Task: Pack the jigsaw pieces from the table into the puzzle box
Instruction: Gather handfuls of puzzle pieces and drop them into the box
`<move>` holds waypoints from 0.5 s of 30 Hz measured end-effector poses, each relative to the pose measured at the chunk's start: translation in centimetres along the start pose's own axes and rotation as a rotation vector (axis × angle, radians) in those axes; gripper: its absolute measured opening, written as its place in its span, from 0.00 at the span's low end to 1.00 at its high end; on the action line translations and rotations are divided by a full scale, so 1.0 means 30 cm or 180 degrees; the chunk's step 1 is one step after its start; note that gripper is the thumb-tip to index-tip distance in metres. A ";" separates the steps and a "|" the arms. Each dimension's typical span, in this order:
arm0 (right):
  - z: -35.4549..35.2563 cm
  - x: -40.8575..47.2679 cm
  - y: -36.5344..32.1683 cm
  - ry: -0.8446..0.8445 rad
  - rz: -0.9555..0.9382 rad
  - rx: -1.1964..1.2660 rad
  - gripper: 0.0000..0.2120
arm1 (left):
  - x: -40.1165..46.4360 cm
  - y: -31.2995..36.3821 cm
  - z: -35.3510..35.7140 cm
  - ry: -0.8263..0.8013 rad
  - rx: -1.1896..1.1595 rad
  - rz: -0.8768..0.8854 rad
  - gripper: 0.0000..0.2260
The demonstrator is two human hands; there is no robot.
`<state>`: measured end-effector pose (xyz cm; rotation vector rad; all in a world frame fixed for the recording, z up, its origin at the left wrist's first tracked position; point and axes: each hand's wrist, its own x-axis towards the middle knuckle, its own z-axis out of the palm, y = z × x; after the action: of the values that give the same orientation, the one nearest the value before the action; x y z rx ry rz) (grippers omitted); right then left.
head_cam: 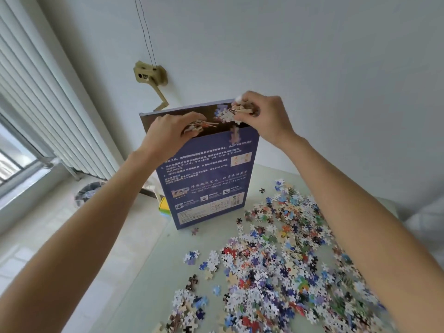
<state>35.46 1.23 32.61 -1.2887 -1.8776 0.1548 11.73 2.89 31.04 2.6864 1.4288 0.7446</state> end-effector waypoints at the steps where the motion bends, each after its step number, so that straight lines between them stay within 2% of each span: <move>1: 0.014 0.013 0.006 -0.0167 -0.0144 -0.0144 0.10 | 0.001 -0.004 0.003 -0.0087 -0.0006 -0.0078 0.15; 5: 0.059 0.058 0.014 -0.0529 -0.0474 -0.0339 0.12 | 0.010 -0.017 0.002 -0.0257 -0.0126 -0.0291 0.14; 10: 0.121 0.081 0.020 -0.1025 -0.0481 -0.0408 0.10 | 0.019 -0.011 0.010 -0.0331 0.0072 -0.0344 0.14; 15: 0.161 0.076 0.037 -0.0984 -0.0318 -0.0345 0.07 | 0.009 0.007 0.018 -0.0122 0.0216 -0.0171 0.12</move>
<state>32.64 5.25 30.20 -1.2975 -2.2356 0.2119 12.25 3.08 30.73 2.6835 1.5381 0.6494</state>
